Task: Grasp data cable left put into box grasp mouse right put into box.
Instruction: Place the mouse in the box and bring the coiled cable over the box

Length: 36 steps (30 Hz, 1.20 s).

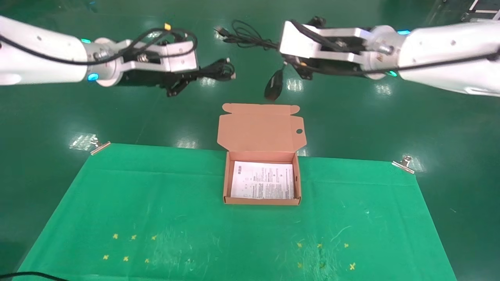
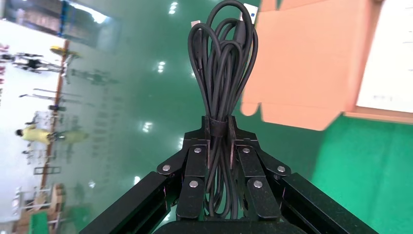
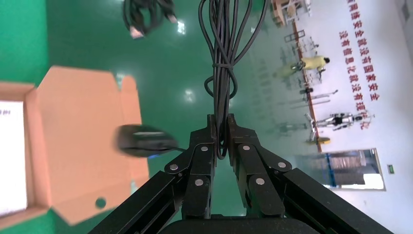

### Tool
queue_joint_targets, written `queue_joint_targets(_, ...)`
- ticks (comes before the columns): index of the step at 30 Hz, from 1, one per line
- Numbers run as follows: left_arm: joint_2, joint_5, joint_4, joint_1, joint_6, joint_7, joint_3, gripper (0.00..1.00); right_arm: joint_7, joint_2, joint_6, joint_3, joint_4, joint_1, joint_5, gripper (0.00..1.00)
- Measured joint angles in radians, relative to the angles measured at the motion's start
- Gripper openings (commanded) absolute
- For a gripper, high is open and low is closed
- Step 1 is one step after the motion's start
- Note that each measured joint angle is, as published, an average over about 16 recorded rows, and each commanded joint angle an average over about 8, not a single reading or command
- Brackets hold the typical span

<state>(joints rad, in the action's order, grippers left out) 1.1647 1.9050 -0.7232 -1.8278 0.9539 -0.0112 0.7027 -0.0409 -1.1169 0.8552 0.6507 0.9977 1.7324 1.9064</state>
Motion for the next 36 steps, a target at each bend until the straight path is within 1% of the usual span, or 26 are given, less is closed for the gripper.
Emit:
queue_joint_targets(4, 0.018, 0.002, 0.032, -0.019, -0.020, -0.018, -0.002, 0.00, 0.043, -0.035, -0.010, -0.002, -0.052, 0.025, -0.021, 0.00)
queue_joint_targets(8, 0.024, 0.003, 0.048, -0.025, -0.025, -0.027, -0.002, 0.00, 0.068, -0.052, -0.012, -0.002, -0.079, 0.032, -0.036, 0.00)
queue_joint_targets(18, -0.002, 0.021, 0.028, 0.005, -0.005, -0.016, 0.012, 0.00, 0.076, -0.068, -0.008, 0.007, -0.113, -0.007, -0.047, 0.00)
queue_joint_targets(25, -0.037, 0.056, -0.022, 0.040, 0.018, 0.028, 0.030, 0.00, 0.084, -0.090, -0.004, 0.019, -0.151, -0.050, -0.057, 0.00)
queue_joint_targets(36, -0.100, 0.128, -0.122, 0.084, 0.058, 0.130, 0.058, 0.00, 0.126, -0.139, -0.006, 0.032, -0.233, -0.104, -0.083, 0.00)
